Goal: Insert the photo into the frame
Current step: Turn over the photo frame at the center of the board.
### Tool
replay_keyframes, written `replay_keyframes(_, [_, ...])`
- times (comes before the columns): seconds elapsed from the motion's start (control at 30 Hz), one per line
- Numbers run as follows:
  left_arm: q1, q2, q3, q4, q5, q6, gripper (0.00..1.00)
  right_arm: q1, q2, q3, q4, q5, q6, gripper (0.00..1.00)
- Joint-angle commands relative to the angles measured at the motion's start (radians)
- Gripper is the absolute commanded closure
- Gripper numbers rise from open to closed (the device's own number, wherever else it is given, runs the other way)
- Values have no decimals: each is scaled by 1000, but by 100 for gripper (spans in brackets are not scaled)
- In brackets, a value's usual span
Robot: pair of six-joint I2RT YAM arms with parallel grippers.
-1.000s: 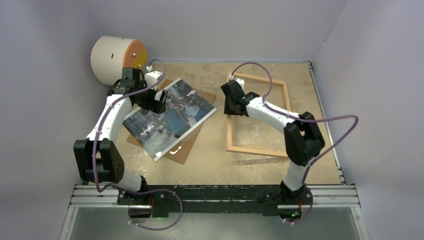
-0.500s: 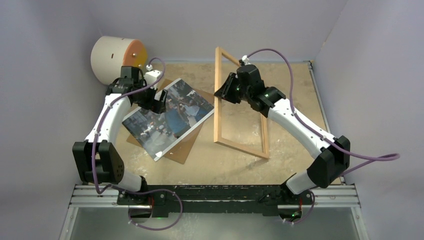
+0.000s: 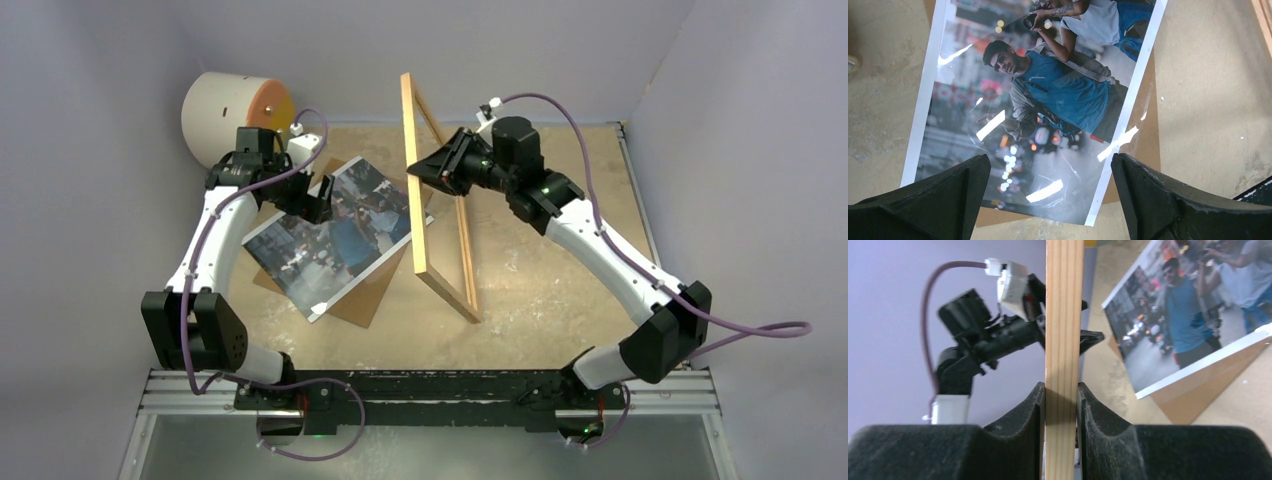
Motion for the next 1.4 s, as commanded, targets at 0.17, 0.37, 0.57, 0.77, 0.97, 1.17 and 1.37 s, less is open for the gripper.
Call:
replay_keyframes(0.17, [-18,-26,20,4,18,12,0,-146,-124,-294,471,-279,302,100])
replay_keyframes(0.37, [-32,-27,23,10,1,11,0,-196,-129,-372,563,-359,345,100])
replay_keyframes(0.57, [-58,-32,28,12,-16,5,0,-273,-170,-447,571,-424,351,89])
replay_keyframes(0.77, [-104,-30,46,19,-49,-2,0,-416,-229,-512,500,-518,320,50])
replay_keyframes(0.97, [-171,-21,56,25,-100,-7,0,-523,-268,-450,263,-527,133,25])
replay_keyframes(1.17, [-186,20,97,1,-110,8,0,-623,-346,-397,45,-455,-35,15])
replay_keyframes(1.37, [-195,61,145,-33,-124,20,0,-673,-388,-373,-23,-417,-82,17])
